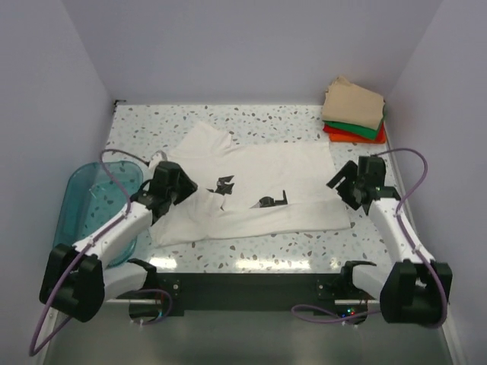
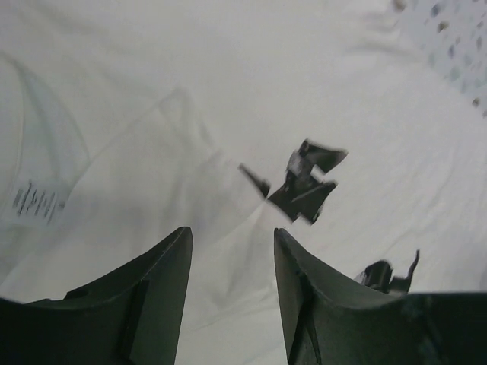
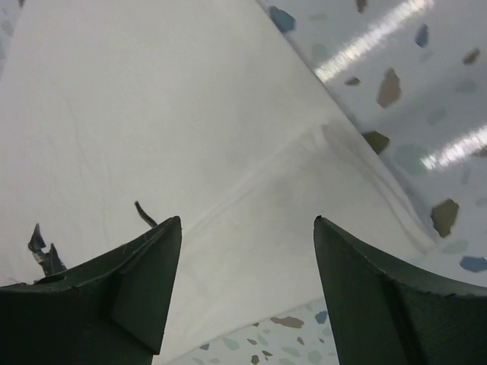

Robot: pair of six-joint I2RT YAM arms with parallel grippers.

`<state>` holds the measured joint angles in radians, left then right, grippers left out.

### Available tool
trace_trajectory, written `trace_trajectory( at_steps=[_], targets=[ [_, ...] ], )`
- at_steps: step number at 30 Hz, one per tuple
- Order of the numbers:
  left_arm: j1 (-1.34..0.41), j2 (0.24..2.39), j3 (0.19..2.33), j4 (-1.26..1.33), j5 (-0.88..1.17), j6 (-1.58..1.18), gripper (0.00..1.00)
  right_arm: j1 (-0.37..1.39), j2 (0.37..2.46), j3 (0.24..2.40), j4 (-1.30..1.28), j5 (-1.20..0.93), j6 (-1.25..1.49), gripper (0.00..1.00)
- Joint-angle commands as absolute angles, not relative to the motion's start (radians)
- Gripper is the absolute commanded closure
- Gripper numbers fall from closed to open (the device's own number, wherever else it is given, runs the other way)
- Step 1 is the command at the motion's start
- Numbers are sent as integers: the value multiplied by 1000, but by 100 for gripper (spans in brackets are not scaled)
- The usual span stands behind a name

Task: Fold and stack the t-shirts
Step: Fold the tshirt

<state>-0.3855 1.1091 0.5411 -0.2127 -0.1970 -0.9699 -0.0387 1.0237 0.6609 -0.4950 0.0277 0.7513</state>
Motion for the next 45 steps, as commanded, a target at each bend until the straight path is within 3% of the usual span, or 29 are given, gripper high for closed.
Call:
trace_trajectory(
  at_steps=[1, 9, 17, 28, 32, 39, 45],
  targets=[
    [-299, 1254, 805, -195, -224, -842, 48, -37, 1201, 851, -417, -118, 594, 27],
    [-222, 1842, 1395, -167, -178, -522, 48, -34, 1587, 1204, -273, -190, 493, 30],
    [-189, 2251, 1822, -204, -209, -313, 47, -34, 1762, 1367, -158, -238, 445, 34],
    [-169, 2465, 2032, -172, -209, -199, 36, -34, 1805, 1345, -55, -265, 426, 36],
    [-166, 2494, 2055, -153, -100, -202, 36, -34, 1810, 1342, -58, -252, 416, 36],
    [-167, 2520, 2046, -161, -66, -255, 49, -34, 1824, 1361, -84, -235, 391, 36],
    [-167, 2500, 2023, -137, -48, -276, 86, -34, 1900, 1432, -144, -207, 341, 36]
  ],
)
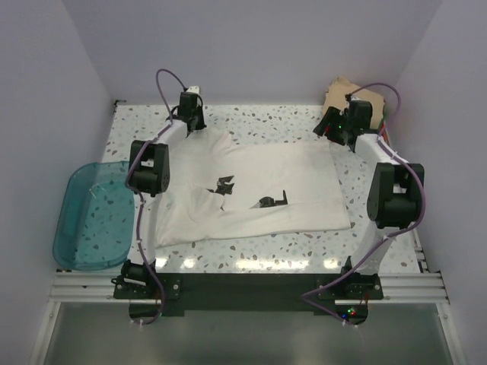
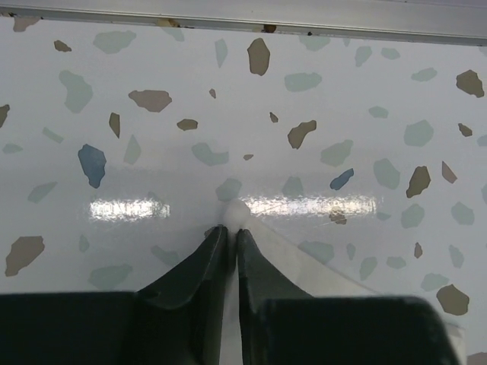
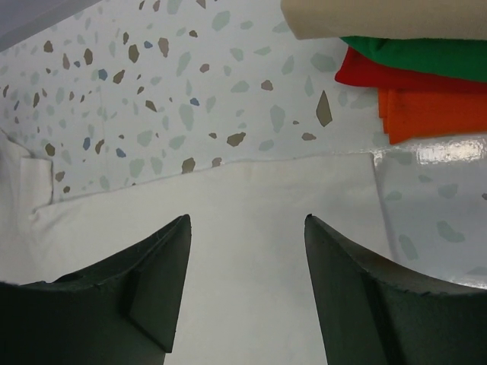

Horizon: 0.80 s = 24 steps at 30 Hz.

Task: Fold and stack the t-shirts
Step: Fold the tshirt

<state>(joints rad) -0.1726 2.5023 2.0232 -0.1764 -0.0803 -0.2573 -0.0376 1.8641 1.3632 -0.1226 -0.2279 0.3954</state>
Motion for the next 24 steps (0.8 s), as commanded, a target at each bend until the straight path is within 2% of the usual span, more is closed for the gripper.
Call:
trace_trajectory(
  at_steps=[1, 3, 5, 12, 15, 24],
  targets=[
    [-167, 2490, 2017, -129, -46, -278, 89, -34, 1913, 1446, -182, -193, 330, 36],
    [-167, 2474, 2005, -115, -52, -279, 97, -34, 1940, 1486, -208, -178, 295, 36],
    [-166, 2447, 1984, -92, -58, -281, 100, -34, 1980, 1512, -247, -143, 267, 36],
    [-160, 2335, 1872, 26, -57, -282, 100, -34, 2108, 1672, -357, -63, 201, 42],
    [-158, 2306, 1852, 48, -43, -282, 100, -34, 2149, 1709, -383, -38, 192, 43],
    [-156, 2280, 1832, 67, -32, -281, 100, -34, 2236, 1749, -405, -3, 227, 55]
  ],
)
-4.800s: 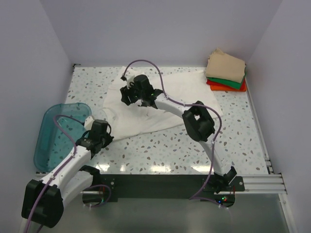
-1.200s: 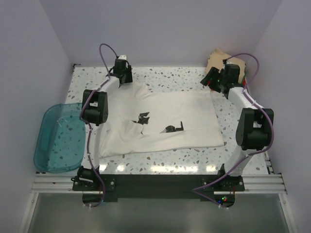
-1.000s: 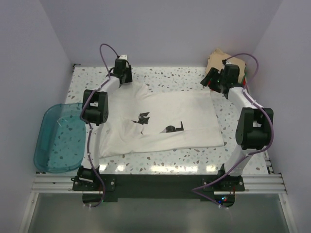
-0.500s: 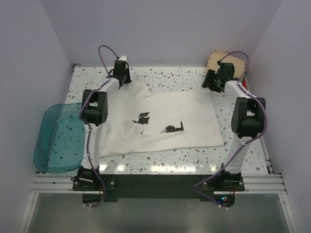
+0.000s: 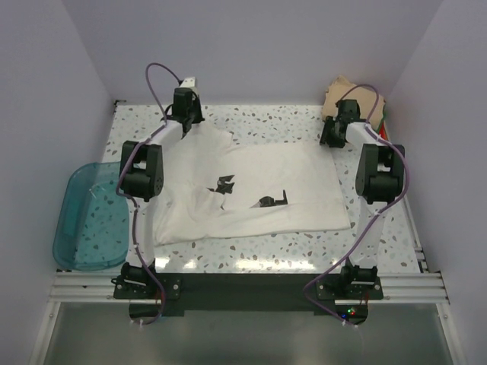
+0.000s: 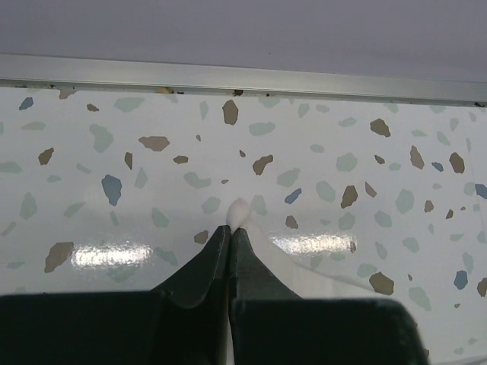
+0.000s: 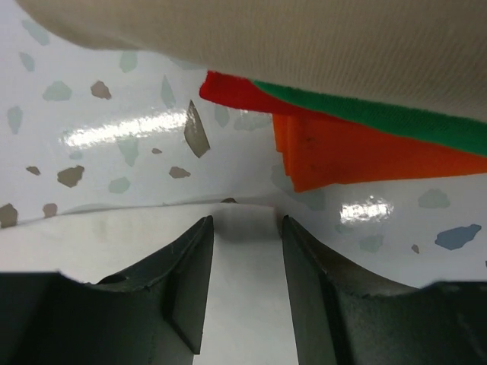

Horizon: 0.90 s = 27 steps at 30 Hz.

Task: Fold and stack the t-shirts
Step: Fold the tshirt

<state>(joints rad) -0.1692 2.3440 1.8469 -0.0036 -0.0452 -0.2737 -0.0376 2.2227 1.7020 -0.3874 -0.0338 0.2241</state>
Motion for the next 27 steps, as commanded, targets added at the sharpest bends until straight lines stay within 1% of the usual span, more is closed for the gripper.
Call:
trace_trajectory(
  at_steps=[1, 5, 6, 8, 15, 18, 24, 27],
  targets=[
    [-156, 2279, 1832, 67, -32, -279, 100, -34, 2240, 1753, -411, -3, 232, 55],
    [-155, 2278, 1827, 66, -31, -281, 100, -34, 2252, 1761, -408, -3, 245, 61],
    [-153, 2275, 1825, 66, -31, -282, 100, -34, 2252, 1761, -410, -3, 252, 64],
    [-153, 2270, 1824, 66, -29, -284, 100, -34, 2249, 1758, -405, -2, 253, 66],
    [-152, 2238, 1807, 60, -37, -287, 100, -34, 2235, 1761, -413, 23, 264, 87],
    [-149, 2211, 1793, 58, -40, -294, 100, -34, 2208, 1746, -411, 41, 273, 94],
    [-144, 2119, 1723, 58, -58, -319, 100, -34, 2103, 1660, -354, 90, 302, 99],
    [-144, 2063, 1671, 60, -69, -333, 100, -34, 2054, 1622, -344, 113, 321, 100]
  ],
)
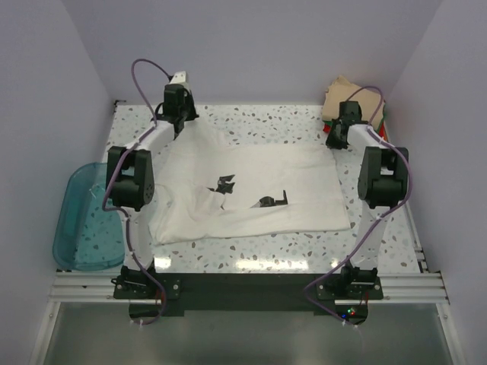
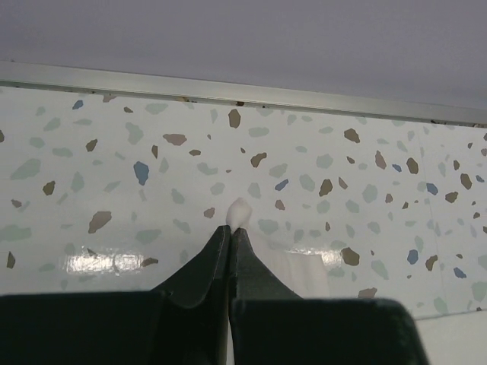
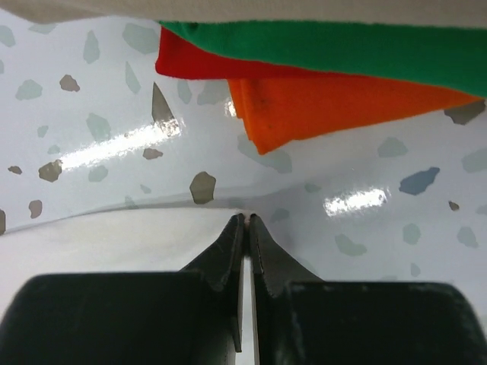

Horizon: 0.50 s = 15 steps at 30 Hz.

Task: Fold and stack the t-shirts
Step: Fold the tshirt

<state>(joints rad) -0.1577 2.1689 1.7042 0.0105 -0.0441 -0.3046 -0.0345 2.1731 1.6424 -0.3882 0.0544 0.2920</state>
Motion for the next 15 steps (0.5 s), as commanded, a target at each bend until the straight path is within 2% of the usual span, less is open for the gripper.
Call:
trace_trajectory(
  at_steps=[1, 15],
  targets=[
    [-144, 2050, 1657, 57, -74, -337, 100, -34, 2042, 1611, -341, 121, 330, 100],
    [-144, 1705, 1332, -63, -104, -500, 100, -35, 1835, 1388, -359, 190, 436, 100]
  ],
)
